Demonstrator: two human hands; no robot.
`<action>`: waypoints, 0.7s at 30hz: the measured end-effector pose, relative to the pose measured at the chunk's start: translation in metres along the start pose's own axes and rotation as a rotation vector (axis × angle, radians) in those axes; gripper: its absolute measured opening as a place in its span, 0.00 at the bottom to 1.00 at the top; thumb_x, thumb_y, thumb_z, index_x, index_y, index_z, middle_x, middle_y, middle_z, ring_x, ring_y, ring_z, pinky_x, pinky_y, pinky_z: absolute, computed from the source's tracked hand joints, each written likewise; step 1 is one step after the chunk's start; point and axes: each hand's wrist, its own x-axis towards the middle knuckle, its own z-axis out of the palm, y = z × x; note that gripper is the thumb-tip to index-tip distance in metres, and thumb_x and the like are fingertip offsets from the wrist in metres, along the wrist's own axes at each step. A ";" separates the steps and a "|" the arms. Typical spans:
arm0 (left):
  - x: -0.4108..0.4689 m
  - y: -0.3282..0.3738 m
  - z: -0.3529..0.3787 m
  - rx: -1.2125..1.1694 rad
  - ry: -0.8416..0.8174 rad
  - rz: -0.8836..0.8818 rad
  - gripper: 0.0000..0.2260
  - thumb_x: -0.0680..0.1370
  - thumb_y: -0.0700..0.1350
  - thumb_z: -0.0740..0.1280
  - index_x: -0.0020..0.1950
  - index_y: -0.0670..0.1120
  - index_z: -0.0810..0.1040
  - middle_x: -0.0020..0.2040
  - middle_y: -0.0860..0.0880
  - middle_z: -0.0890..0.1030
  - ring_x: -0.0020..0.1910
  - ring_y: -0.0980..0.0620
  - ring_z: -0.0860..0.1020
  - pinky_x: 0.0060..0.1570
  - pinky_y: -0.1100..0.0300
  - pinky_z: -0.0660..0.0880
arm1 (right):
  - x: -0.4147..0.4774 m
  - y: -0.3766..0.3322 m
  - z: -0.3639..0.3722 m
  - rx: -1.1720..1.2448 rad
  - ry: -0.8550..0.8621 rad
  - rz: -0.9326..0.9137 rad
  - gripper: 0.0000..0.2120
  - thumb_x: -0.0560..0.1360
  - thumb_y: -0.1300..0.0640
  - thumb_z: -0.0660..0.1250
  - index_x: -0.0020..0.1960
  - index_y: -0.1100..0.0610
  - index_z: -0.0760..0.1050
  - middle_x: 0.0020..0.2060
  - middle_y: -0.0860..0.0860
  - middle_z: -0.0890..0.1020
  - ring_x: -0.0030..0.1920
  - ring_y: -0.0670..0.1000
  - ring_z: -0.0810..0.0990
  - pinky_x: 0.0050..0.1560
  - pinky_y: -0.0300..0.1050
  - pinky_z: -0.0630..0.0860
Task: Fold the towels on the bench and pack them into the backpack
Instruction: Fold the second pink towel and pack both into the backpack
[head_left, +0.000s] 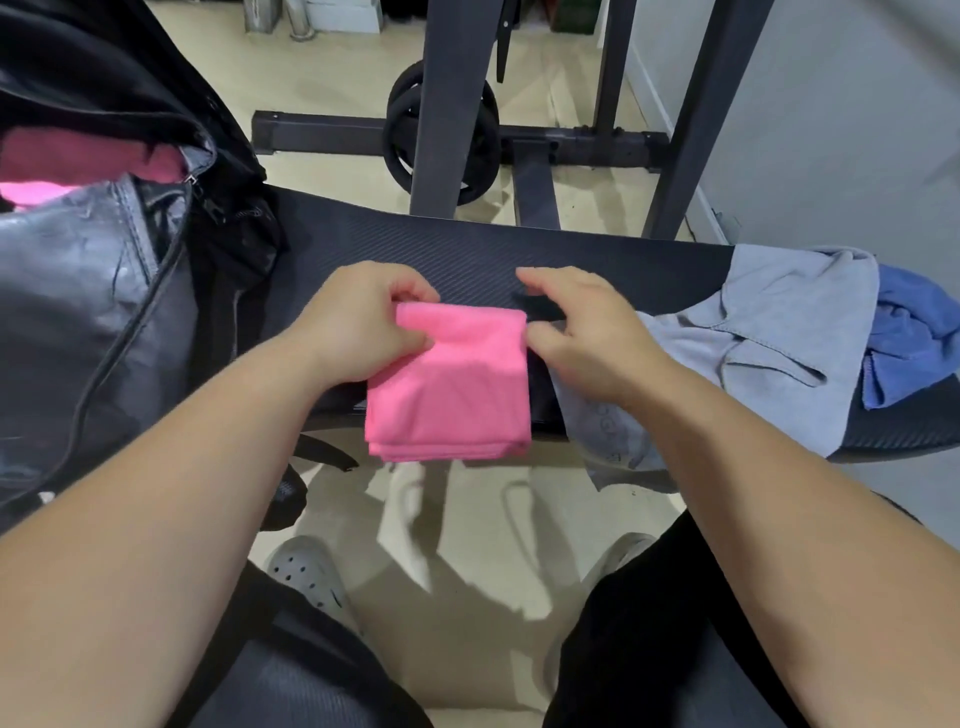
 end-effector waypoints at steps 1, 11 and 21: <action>0.000 0.001 0.006 0.016 0.080 0.023 0.16 0.70 0.41 0.78 0.56 0.52 0.84 0.53 0.57 0.83 0.54 0.56 0.80 0.56 0.60 0.74 | 0.000 -0.003 0.005 0.007 -0.043 -0.025 0.35 0.74 0.43 0.66 0.78 0.50 0.64 0.72 0.49 0.73 0.72 0.53 0.67 0.72 0.52 0.65; -0.005 -0.009 -0.013 0.281 -0.283 -0.014 0.52 0.60 0.65 0.80 0.79 0.54 0.61 0.71 0.53 0.69 0.72 0.45 0.64 0.70 0.42 0.66 | 0.014 -0.010 0.000 -0.243 -0.245 -0.078 0.49 0.66 0.34 0.76 0.80 0.45 0.58 0.73 0.47 0.70 0.73 0.56 0.65 0.72 0.56 0.61; 0.003 -0.003 -0.013 0.272 -0.139 0.048 0.29 0.60 0.56 0.82 0.58 0.55 0.76 0.50 0.54 0.74 0.54 0.49 0.73 0.55 0.48 0.74 | 0.020 -0.022 -0.008 -0.416 -0.290 -0.063 0.26 0.63 0.35 0.77 0.52 0.48 0.72 0.50 0.48 0.73 0.54 0.54 0.70 0.54 0.53 0.71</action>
